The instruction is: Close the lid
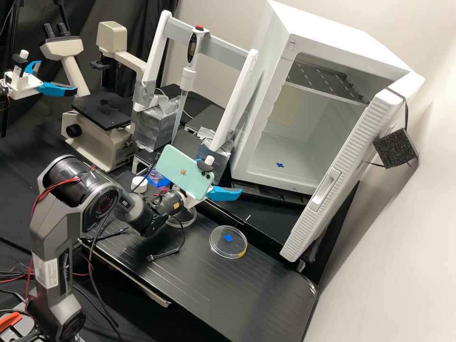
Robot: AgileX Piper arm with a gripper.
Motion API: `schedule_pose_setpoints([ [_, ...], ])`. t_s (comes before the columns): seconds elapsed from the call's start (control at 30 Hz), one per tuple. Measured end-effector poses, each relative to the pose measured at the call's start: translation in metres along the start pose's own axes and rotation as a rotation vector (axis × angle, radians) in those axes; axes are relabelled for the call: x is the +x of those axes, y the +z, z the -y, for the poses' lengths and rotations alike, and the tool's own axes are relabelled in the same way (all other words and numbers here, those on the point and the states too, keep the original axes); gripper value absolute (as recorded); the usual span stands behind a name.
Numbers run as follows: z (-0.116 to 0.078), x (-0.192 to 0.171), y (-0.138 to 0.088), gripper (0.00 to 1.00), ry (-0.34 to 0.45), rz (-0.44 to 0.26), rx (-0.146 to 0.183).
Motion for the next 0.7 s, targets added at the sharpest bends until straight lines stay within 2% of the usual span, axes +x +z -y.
schedule_pose_setpoints([
  [0.27, 0.000, -0.001, 0.001, 1.00, 0.002, 0.006, 0.004],
  [0.37, -0.001, -0.014, 0.004, 1.00, -0.015, 0.001, -0.016],
  [0.43, -0.005, -0.024, 0.005, 1.00, -0.012, -0.004, -0.013],
  [0.6, -0.022, -0.057, 0.004, 1.00, 0.072, -0.050, 0.048],
  [0.7, -0.030, -0.074, -0.002, 1.00, 0.117, -0.104, 0.065],
])
